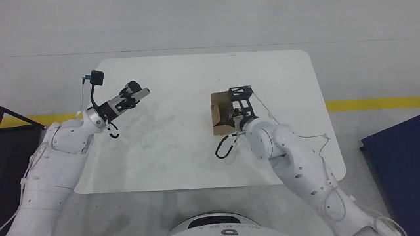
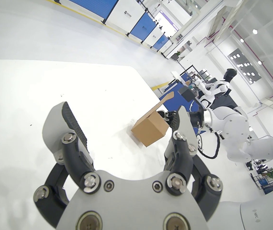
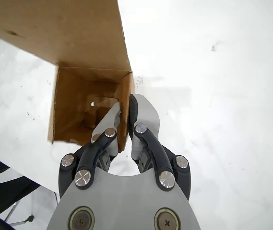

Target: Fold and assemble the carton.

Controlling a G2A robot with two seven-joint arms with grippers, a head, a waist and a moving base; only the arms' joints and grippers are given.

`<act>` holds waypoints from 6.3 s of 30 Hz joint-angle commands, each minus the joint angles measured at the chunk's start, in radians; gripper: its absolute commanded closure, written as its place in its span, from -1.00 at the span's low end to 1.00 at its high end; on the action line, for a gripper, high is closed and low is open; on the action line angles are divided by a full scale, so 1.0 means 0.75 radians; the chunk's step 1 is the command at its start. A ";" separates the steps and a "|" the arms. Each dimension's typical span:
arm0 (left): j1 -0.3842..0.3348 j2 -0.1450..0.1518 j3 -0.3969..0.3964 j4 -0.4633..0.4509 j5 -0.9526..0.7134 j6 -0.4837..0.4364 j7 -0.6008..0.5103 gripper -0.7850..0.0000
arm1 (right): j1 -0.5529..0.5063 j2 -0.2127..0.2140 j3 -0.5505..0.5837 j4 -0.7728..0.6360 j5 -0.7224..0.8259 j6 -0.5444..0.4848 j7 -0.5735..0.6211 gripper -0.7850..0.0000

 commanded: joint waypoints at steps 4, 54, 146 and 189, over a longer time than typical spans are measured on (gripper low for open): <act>-0.008 0.006 0.010 -0.054 0.164 0.031 -0.062 -1.00 | -0.066 0.006 0.043 -0.034 0.010 -0.045 -0.085 -0.07; -0.652 -0.246 0.973 -0.064 0.540 1.030 -0.514 0.02 | -0.325 0.049 0.369 0.189 0.237 -0.935 -0.810 0.07; -0.635 -0.236 0.780 0.237 0.454 0.367 -0.496 -1.00 | -0.058 0.020 0.146 0.404 -0.259 -1.051 -0.687 -0.83; -0.599 -0.238 0.722 0.223 0.345 0.315 -0.426 -1.00 | -0.066 0.001 0.091 0.220 -0.386 -0.873 -0.567 -0.65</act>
